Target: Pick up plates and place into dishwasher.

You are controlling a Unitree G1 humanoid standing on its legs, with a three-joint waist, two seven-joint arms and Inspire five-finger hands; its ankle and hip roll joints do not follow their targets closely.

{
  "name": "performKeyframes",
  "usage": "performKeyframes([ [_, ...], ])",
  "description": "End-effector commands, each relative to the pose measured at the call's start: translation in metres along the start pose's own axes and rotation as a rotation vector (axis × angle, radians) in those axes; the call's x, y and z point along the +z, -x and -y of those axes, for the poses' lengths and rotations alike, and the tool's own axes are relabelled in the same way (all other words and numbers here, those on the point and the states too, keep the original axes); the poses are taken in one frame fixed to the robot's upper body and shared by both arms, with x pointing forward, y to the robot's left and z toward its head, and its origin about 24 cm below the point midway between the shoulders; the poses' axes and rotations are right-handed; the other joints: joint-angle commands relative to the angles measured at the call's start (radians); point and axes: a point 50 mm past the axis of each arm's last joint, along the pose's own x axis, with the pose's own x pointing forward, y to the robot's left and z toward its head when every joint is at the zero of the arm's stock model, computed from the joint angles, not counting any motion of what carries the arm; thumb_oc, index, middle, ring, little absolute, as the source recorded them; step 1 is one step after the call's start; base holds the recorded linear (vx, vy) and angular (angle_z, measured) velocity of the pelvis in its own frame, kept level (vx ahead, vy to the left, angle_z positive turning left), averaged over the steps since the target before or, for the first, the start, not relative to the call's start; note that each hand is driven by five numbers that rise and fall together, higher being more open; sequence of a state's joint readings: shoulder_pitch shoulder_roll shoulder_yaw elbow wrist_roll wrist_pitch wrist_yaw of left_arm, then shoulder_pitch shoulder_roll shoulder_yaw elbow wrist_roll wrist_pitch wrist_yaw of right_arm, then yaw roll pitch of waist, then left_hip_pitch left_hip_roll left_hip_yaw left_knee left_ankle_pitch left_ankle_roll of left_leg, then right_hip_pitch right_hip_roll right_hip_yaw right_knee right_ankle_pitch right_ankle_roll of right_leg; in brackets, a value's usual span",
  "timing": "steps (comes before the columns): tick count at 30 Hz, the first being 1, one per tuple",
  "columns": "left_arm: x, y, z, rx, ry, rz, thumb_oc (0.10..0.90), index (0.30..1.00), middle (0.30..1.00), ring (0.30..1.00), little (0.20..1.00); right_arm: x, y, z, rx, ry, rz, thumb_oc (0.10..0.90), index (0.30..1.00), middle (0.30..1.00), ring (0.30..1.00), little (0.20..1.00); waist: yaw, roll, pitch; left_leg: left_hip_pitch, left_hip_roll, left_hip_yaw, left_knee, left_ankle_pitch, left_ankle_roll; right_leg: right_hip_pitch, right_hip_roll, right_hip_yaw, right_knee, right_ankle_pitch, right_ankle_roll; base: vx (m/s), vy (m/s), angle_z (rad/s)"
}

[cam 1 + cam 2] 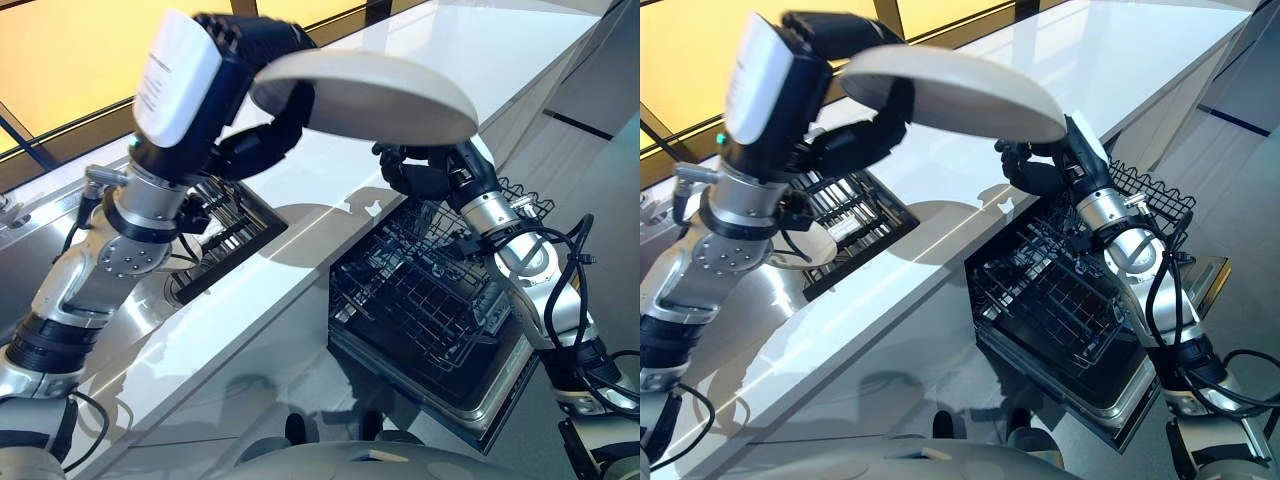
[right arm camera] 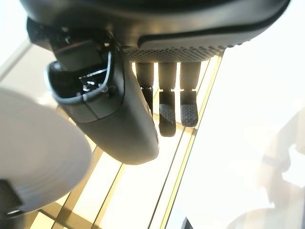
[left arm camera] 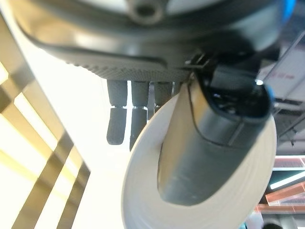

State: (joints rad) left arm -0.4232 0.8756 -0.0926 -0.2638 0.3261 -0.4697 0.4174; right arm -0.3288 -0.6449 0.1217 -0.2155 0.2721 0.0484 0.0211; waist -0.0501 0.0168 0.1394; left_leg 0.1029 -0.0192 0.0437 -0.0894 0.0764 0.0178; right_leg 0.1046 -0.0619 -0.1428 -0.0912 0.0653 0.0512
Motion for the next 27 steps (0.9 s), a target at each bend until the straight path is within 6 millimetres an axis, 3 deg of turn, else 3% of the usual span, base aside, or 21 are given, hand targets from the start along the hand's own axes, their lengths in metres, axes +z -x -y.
performKeyframes([
  [1, 0.009, -0.027, -0.04, 0.293, -0.036, 0.131, 0.1, 0.3, 0.3, 0.3, 0.2, 0.047, -0.012, 0.025, -0.12, 0.065, 0.266, 0.1, 0.3, 0.3, 0.3, 0.2, 0.009, -0.004, -0.1, 0.036, -0.055, 0.009, 0.002, -0.134, 0.007, 0.015, 0.063, -0.005, 0.064, -0.11, 0.016, 0.0, 0.0, 0.0],
  [13, -0.006, -0.021, -0.046, 0.321, -0.054, 0.02, 0.1, 0.3, 0.3, 0.3, 0.2, 0.039, -0.008, 0.041, -0.235, 0.117, 0.238, 0.1, 0.3, 0.3, 0.3, 0.2, 0.008, -0.005, -0.102, 0.039, -0.052, 0.01, 0.002, -0.134, 0.004, 0.016, 0.065, -0.003, 0.067, -0.112, 0.014, 0.0, 0.0, 0.0],
  [21, -0.021, -0.015, -0.041, 0.266, -0.069, -0.087, 0.1, 0.3, 0.3, 0.3, 0.2, 0.049, -0.005, 0.046, -0.263, 0.116, 0.322, 0.1, 0.3, 0.3, 0.3, 0.2, 0.004, -0.004, -0.099, 0.043, -0.051, 0.012, 0.002, -0.135, 0.005, 0.019, 0.067, 0.001, 0.068, -0.113, 0.014, 0.0, 0.0, 0.0],
  [22, -0.024, -0.013, -0.039, 0.258, -0.062, -0.108, 0.1, 0.3, 0.3, 0.3, 0.2, 0.051, -0.005, 0.046, -0.261, 0.119, 0.334, 0.188, 0.375, 0.375, 0.375, 0.288, 0.003, -0.004, -0.099, 0.044, -0.051, 0.013, 0.002, -0.135, 0.006, 0.02, 0.067, 0.002, 0.067, -0.112, 0.014, 0.0, 0.002, -0.03],
  [24, -0.028, -0.011, -0.038, 0.245, -0.052, -0.135, 0.1, 0.3, 0.3, 0.3, 0.2, 0.054, -0.005, 0.046, -0.257, 0.125, 0.355, 0.204, 0.389, 0.389, 0.389, 0.304, 0.002, -0.003, -0.098, 0.045, -0.05, 0.016, 0.002, -0.135, 0.005, 0.02, 0.067, 0.002, 0.066, -0.111, 0.014, 0.0, 0.005, -0.04],
  [25, -0.03, -0.011, -0.036, 0.239, -0.041, -0.147, 0.1, 0.3, 0.3, 0.3, 0.2, 0.056, -0.006, 0.045, -0.244, 0.119, 0.363, 0.309, 0.479, 0.479, 0.479, 0.409, 0.002, -0.003, -0.098, 0.044, -0.05, 0.017, 0.002, -0.134, 0.004, 0.02, 0.067, 0.002, 0.065, -0.111, 0.015, 0.0, 0.0, 0.0],
  [27, -0.031, -0.01, -0.034, 0.225, -0.037, -0.159, 0.1, 0.3, 0.3, 0.3, 0.2, 0.058, -0.006, 0.043, -0.19, 0.066, 0.373, 0.8, 0.9, 0.9, 0.9, 0.9, 0.001, -0.004, -0.099, 0.043, -0.05, 0.018, 0.002, -0.133, 0.005, 0.02, 0.068, 0.002, 0.064, -0.11, 0.014, 0.0, 0.0, 0.0],
])
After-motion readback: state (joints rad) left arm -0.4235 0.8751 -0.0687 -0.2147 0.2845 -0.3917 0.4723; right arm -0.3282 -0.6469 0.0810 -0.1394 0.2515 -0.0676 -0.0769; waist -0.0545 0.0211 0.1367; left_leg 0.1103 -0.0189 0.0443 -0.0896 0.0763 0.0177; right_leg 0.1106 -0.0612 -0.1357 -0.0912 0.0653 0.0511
